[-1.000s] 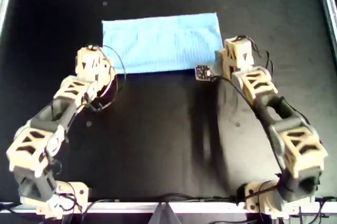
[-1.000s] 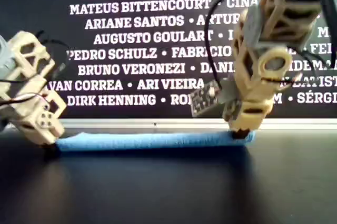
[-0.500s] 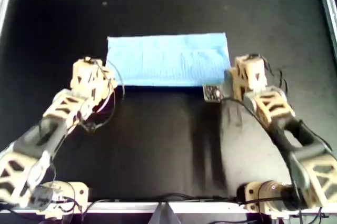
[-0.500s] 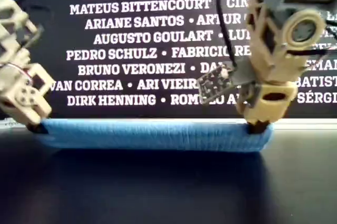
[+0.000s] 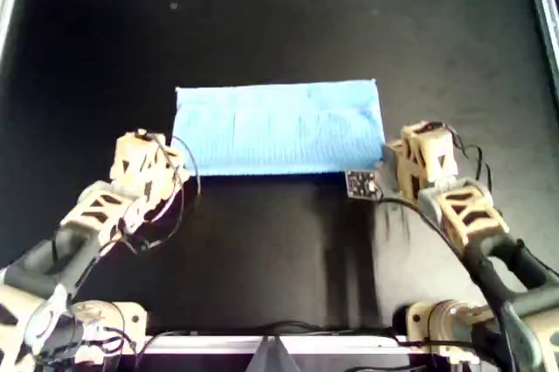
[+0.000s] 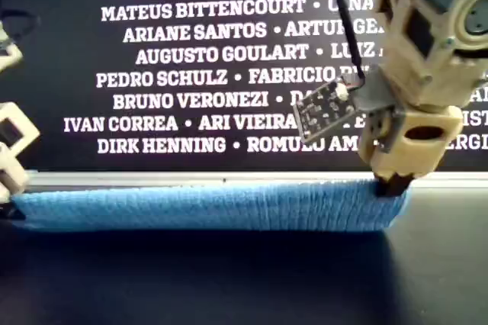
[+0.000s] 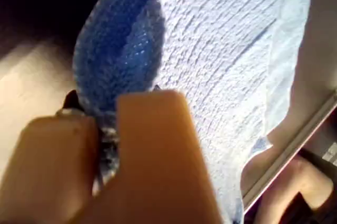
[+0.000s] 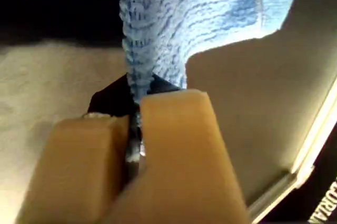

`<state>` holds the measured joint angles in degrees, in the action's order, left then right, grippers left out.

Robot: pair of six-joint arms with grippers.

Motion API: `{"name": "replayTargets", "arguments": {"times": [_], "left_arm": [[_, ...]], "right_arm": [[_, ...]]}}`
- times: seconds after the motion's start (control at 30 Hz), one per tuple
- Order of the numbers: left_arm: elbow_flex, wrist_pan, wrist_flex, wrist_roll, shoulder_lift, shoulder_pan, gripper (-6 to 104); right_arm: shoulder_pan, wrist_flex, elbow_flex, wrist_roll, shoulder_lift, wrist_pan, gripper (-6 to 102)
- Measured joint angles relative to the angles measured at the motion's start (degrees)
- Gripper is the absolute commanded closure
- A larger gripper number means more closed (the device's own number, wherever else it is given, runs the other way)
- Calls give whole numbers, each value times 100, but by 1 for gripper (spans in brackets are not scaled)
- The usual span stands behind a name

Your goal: Fold a cloth

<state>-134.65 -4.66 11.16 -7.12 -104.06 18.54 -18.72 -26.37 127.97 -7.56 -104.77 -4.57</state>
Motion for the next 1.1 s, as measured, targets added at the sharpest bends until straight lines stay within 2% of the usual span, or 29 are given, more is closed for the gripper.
{"name": "replayTargets", "arguments": {"times": [0.17,0.33,0.37,0.53,0.6,0.77,0.87,0.97,1.1], "left_arm": [[-475,-9,0,0,-334,0,99],[-870,0,0,0,-650,0,99],[-932,0,0,0,-721,0,99],[-1063,9,0,0,-896,0,96],[-1063,9,0,0,-905,0,89],[-1063,9,0,0,-914,0,58],[-1063,18,0,-44,-914,0,43],[-1063,53,0,-53,-914,-9,33],[-1063,62,0,-53,-1011,-9,27]], "right_arm": [[-105,0,396,0,-360,0,97],[-501,0,686,0,-659,0,97],[-571,0,703,53,-703,0,96],[-650,0,721,44,-756,0,94],[-650,0,721,44,-756,0,89],[-650,0,721,44,-756,-70,69],[-650,0,721,79,-756,-79,60],[-650,0,721,97,-756,-79,57],[-650,18,721,88,-756,-79,56]]}}
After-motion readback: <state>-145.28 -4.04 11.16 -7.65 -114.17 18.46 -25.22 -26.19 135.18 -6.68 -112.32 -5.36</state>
